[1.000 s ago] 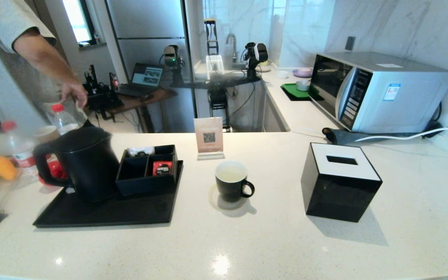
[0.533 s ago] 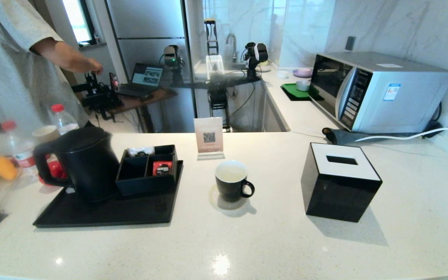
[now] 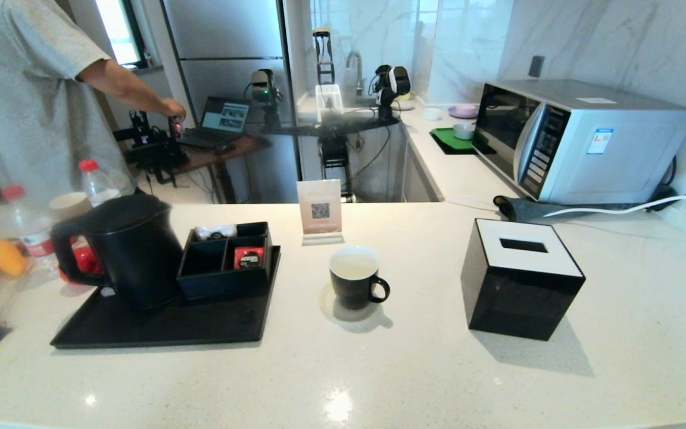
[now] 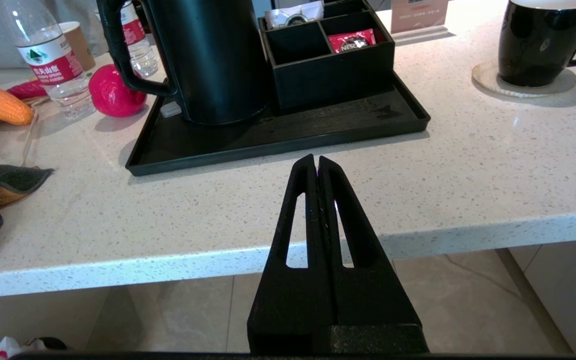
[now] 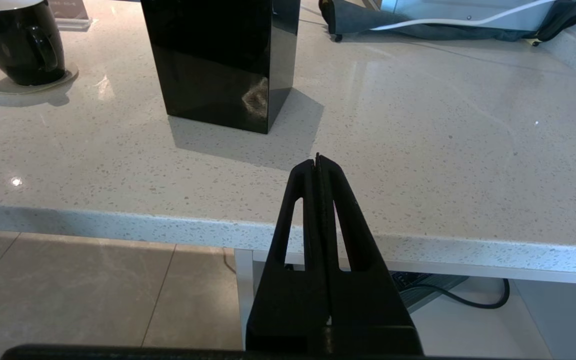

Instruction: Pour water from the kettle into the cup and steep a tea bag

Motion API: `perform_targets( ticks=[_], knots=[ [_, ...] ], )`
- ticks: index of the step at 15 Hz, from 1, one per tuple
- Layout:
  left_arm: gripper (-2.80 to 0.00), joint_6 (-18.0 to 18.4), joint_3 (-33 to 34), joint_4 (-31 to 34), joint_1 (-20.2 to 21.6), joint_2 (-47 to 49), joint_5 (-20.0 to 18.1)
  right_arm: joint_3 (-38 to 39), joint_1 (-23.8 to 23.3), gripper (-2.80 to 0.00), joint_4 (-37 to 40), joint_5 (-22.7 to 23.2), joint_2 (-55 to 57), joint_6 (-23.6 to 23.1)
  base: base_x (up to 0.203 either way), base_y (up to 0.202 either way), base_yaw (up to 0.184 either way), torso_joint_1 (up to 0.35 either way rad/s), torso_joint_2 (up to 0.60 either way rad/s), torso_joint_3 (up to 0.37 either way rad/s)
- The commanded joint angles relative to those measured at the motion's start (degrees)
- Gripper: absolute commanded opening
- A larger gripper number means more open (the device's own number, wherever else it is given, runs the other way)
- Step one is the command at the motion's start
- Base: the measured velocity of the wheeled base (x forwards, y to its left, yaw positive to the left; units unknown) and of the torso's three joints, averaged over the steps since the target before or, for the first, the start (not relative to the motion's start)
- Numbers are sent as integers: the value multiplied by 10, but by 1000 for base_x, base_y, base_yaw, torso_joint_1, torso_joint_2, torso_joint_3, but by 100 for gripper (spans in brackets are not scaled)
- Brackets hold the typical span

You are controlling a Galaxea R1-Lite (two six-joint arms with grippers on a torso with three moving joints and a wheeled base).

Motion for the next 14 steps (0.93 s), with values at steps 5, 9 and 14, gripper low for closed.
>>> perform_targets(
  ticks=[5,9,14],
  knots=[
    [-280,0,0,0,0,0,0,0,0,-280,-1,-1,1,14,0,0,0,0,0,0],
    [-280,0,0,0,0,0,0,0,0,-280,-1,-3,1,13,0,0,0,0,0,0],
    [-280,0,0,0,0,0,0,0,0,-280,-1,-2,1,19,0,0,0,0,0,0]
  ],
)
